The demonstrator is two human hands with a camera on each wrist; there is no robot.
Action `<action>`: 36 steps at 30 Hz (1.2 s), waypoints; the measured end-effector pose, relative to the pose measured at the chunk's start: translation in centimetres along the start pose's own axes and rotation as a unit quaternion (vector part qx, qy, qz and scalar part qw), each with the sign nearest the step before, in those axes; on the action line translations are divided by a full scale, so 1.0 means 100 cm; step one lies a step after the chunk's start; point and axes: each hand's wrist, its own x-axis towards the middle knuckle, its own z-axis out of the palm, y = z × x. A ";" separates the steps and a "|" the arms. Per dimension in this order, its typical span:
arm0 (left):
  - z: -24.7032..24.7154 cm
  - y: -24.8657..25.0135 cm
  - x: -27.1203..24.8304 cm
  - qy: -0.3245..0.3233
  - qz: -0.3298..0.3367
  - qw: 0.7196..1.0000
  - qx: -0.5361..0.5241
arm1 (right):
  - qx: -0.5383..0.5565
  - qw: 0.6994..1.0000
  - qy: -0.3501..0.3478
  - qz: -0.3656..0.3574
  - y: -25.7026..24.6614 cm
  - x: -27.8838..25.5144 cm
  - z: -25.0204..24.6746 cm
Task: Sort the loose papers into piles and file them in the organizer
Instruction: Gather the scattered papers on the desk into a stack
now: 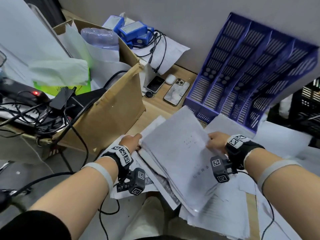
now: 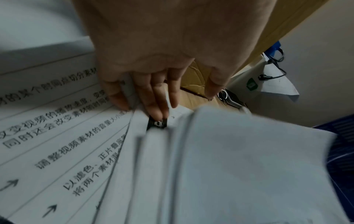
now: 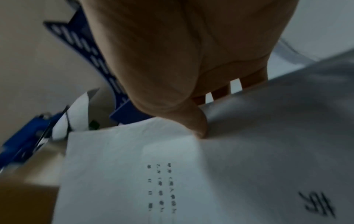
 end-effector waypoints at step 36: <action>0.085 0.022 0.014 0.007 0.223 0.782 0.583 | 0.488 0.839 0.235 0.041 0.165 -0.047 0.022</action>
